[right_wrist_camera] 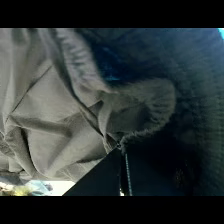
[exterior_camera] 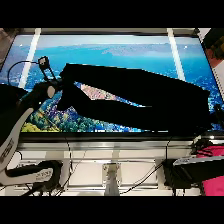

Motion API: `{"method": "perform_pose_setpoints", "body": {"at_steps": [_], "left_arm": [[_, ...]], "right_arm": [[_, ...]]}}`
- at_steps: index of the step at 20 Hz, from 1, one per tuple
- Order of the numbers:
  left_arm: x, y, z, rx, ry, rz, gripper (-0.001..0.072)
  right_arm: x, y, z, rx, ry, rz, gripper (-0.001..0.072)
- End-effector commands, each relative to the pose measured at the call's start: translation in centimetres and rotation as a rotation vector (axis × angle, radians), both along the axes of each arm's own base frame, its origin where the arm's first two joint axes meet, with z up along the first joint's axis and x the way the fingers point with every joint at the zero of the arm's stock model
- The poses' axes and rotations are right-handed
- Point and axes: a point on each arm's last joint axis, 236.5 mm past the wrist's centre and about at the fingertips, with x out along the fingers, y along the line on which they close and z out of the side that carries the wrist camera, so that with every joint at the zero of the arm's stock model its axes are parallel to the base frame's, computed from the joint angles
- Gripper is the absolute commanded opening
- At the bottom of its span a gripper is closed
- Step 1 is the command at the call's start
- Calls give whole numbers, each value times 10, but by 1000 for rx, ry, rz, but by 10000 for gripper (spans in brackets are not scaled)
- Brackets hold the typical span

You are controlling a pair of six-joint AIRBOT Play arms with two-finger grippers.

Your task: Fold the clothes and pants, and hang the long-sleeved shirts on hangers.

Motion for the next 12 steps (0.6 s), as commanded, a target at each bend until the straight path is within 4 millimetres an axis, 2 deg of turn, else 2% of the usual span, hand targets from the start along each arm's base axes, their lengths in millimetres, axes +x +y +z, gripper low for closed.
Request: {"method": "perform_pose_setpoints", "body": {"at_steps": [1, 4, 5, 6, 8, 10, 12], "left_arm": [[35, 5, 26, -54, -224, 24, 242], [20, 21, 32, -38, -146, 54, 230], [9, 28, 30, -25, -86, 65, 183], [-6, 36, 27, 5, -13, 68, 2], [-43, 62, 18, 131, 148, 40, 5], [-88, 91, 0, 200, 350, 32, 4], [-133, 107, -19, 179, 513, -24, 3]], "right_arm": [[8, 3, -1, -10, -17, 18, 15], [10, 1, -2, -20, -22, 14, 15], [10, 1, -2, -19, -22, 13, 15], [10, 1, -3, -18, -20, 14, 15], [9, 2, -4, -12, -17, 15, 15], [8, 3, -7, -1, -15, 26, 15], [7, 5, -10, 11, -13, 37, 15]]}}
